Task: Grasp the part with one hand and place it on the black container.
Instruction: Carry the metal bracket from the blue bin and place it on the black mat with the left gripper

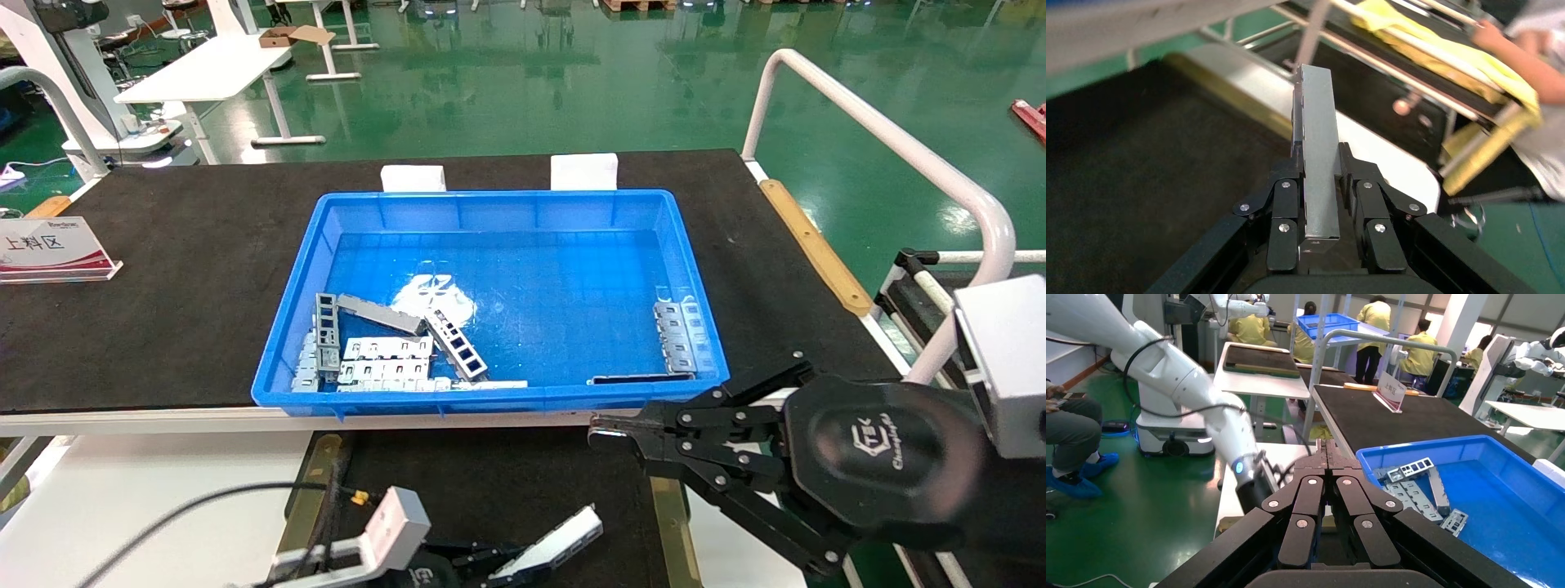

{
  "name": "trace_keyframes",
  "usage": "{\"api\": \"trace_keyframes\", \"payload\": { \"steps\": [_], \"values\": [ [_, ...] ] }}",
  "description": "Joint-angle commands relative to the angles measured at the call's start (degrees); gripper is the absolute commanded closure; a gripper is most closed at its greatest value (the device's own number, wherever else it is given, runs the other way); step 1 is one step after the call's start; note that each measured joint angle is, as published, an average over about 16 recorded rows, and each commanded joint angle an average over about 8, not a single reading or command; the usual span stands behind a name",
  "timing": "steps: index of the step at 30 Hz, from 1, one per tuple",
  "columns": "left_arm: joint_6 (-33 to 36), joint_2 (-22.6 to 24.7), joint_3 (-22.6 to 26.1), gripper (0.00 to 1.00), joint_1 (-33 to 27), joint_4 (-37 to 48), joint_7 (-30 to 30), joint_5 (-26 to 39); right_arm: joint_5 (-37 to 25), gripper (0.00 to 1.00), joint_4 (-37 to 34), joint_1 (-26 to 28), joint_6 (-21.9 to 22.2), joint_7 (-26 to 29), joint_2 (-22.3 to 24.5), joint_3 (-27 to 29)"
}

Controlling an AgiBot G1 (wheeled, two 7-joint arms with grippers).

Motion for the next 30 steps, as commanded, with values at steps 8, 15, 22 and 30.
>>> {"api": "trace_keyframes", "payload": {
  "steps": [8, 15, 22, 30],
  "values": [
    [-16.7, 6.8, -2.5, 1.00, 7.7, -2.8, -2.3, -6.4, 0.0, 1.00, 0.0, 0.0, 0.0, 0.0, 0.0, 0.0],
    [-28.4, 13.6, -4.9, 1.00, 10.0, -2.2, -3.6, -9.7, 0.0, 1.00, 0.0, 0.0, 0.0, 0.0, 0.0, -0.1],
    [-34.3, 20.1, -9.2, 1.00, 11.4, 0.8, -2.1, -11.1, 0.1, 1.00, 0.0, 0.0, 0.0, 0.0, 0.0, -0.1],
    [-39.5, 25.1, -14.8, 1.00, 13.5, 3.1, -0.8, -12.2, 0.1, 1.00, 0.0, 0.0, 0.0, -0.1, 0.0, -0.1]
  ]
}}
